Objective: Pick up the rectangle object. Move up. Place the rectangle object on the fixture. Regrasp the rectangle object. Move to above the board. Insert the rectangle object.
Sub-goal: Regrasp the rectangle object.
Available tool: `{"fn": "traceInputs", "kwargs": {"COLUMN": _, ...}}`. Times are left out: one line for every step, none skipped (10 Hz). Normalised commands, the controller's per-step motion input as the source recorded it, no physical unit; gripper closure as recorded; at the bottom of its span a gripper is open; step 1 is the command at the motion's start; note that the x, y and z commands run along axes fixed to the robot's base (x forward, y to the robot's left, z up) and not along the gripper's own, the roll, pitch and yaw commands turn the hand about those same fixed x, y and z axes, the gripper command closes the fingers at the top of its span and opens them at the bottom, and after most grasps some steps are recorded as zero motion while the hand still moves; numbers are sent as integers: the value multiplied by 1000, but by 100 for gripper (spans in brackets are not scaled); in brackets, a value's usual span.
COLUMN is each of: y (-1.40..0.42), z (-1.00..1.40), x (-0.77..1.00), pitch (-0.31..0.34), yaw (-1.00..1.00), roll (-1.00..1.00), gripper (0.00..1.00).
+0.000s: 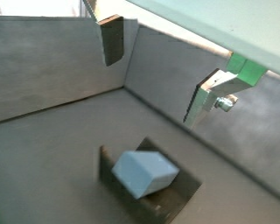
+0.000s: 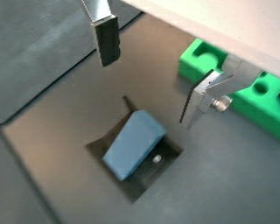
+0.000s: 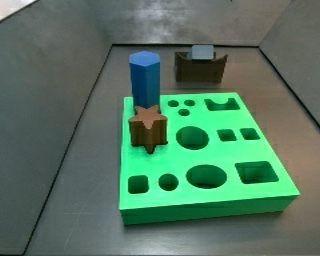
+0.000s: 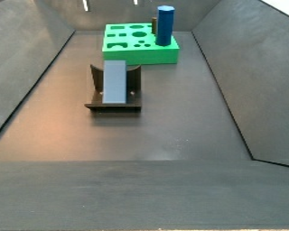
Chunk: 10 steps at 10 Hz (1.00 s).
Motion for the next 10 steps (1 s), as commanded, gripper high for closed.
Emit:
{"fn": "traceInputs", "kwargs": {"y": -21, "z": -1, "x": 18, "pitch": 12, "yaw": 24, "roll": 1000, "gripper": 0}}
{"fn": "traceInputs", "kwargs": {"y": -24, "z": -9, "x": 33, "pitch": 25, "yaw": 28, "roll": 1000, "gripper": 0}}
{"fn": "traceInputs", "kwargs": {"y": -26, "z": -4, "x": 42, "pitch": 38, "yaw": 32, "roll": 1000, "gripper": 0}}
{"fn": "traceInputs", "kwargs": {"y": -27, "z": -1, "x": 49, "pitch": 49, "yaw": 36, "roll": 1000, "gripper": 0}}
{"fn": "traceInputs", "kwargs": {"y": -32, "z": -9, "x": 69, "pitch": 76, "yaw": 47, "roll": 1000, "gripper": 0}}
{"fn": "traceInputs", "kwargs": {"y": -33, "z": -11, "x": 84, "pitch": 117, "yaw": 66, "roll": 1000, "gripper": 0}}
{"fn": "traceInputs", "kwargs": {"y": -38, "z": -11, "x": 94, "pitch": 151, "yaw": 91, "roll": 979, "gripper": 0}}
{"fn": "traceInputs", "kwargs": {"y": -38, "z": -12, "x": 94, "pitch": 153, "yaw": 110, "roll": 787, "gripper": 0}}
{"fn": "traceInputs", "kwargs": {"y": -42, "z": -15, "x": 91, "pitch": 140, "yaw": 131, "roll": 599, "gripper": 0}}
{"fn": "traceInputs", "kwargs": {"y": -42, "z": -17, "x": 89, "pitch": 130, "yaw": 145, "roll": 471, "gripper": 0}}
